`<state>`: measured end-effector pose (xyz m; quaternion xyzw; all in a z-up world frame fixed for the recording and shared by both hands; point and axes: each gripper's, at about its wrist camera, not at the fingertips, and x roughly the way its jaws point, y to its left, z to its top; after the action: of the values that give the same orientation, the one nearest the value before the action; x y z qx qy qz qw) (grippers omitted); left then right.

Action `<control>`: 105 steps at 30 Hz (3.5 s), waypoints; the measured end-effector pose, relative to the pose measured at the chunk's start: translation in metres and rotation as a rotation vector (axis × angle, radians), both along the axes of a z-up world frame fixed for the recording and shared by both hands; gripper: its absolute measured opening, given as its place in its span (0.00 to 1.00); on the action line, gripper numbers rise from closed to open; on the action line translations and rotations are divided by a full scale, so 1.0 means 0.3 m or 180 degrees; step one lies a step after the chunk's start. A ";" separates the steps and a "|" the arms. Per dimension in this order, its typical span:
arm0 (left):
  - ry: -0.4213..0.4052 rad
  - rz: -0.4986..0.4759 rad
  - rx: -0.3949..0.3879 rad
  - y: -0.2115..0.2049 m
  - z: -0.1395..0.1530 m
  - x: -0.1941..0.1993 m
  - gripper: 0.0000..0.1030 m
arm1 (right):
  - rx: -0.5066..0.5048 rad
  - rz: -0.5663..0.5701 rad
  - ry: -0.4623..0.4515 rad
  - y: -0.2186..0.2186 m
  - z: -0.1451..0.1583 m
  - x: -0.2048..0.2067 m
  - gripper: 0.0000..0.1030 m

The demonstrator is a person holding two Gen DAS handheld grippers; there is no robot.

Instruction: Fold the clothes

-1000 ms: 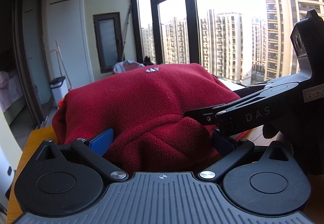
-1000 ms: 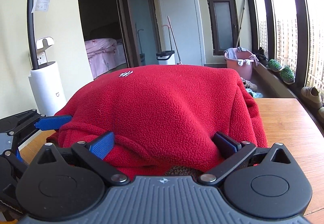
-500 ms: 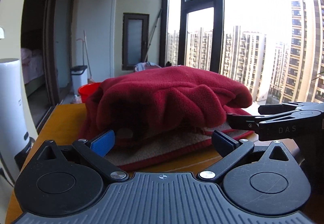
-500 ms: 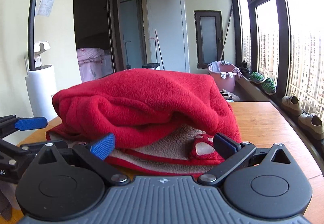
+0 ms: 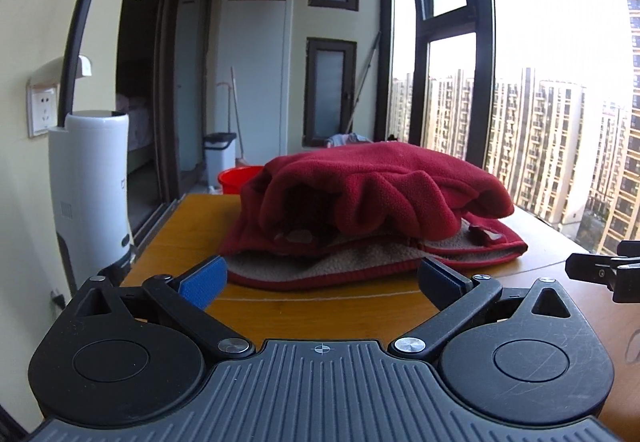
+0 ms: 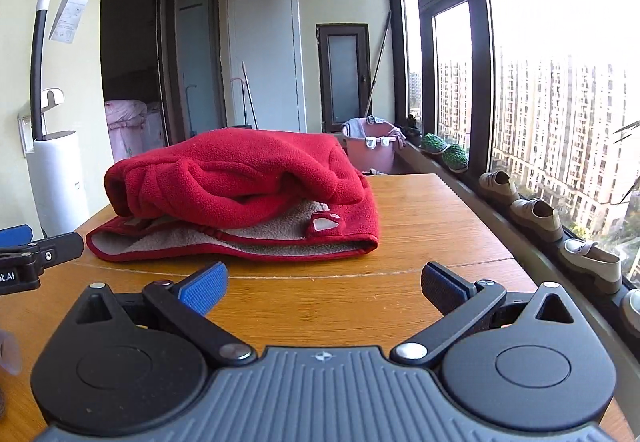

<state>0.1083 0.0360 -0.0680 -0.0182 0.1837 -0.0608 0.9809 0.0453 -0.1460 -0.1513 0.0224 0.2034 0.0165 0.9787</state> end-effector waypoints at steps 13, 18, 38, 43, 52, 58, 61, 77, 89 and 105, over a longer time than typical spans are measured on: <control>0.0049 0.0173 -0.0020 -0.031 0.070 -0.151 1.00 | 0.0181 0.0096 0.0348 0.086 0.016 -0.071 1.00; 0.0116 0.0064 0.0009 -0.049 0.068 -0.147 1.00 | 0.0225 -0.0026 0.0273 0.065 0.023 -0.079 1.00; 0.0419 0.0034 -0.0004 -0.064 0.023 -0.140 1.00 | 0.0262 0.0067 0.0279 0.068 0.015 -0.080 1.00; 0.0451 0.0029 0.0010 -0.067 0.020 -0.138 1.00 | 0.0271 0.0081 0.0305 0.070 0.013 -0.079 1.00; 0.0461 0.0059 0.0072 -0.074 0.023 -0.142 1.00 | 0.0291 0.0085 0.0396 0.068 0.009 -0.075 1.00; 0.0507 0.0050 0.0024 -0.070 0.018 -0.140 1.00 | 0.0323 0.0104 0.0439 0.066 0.004 -0.074 1.00; 0.0503 0.0053 0.0024 -0.070 0.020 -0.139 1.00 | 0.0348 0.0106 0.0458 0.061 0.002 -0.072 1.00; 0.0538 0.0017 0.0013 -0.067 0.016 -0.135 1.00 | 0.0415 0.0130 0.0551 0.057 -0.013 -0.062 1.00; 0.0608 -0.0016 0.0002 -0.067 0.005 -0.125 1.00 | 0.0451 0.0147 0.0605 0.060 -0.021 -0.055 1.00; 0.0651 -0.0029 -0.0015 -0.068 -0.004 -0.121 1.00 | 0.0470 0.0152 0.0663 0.062 -0.031 -0.048 1.00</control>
<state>0.0721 0.0157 -0.0691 -0.0258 0.2827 -0.0635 0.9567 0.0309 -0.1273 -0.1607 0.0911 0.3026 0.0523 0.9473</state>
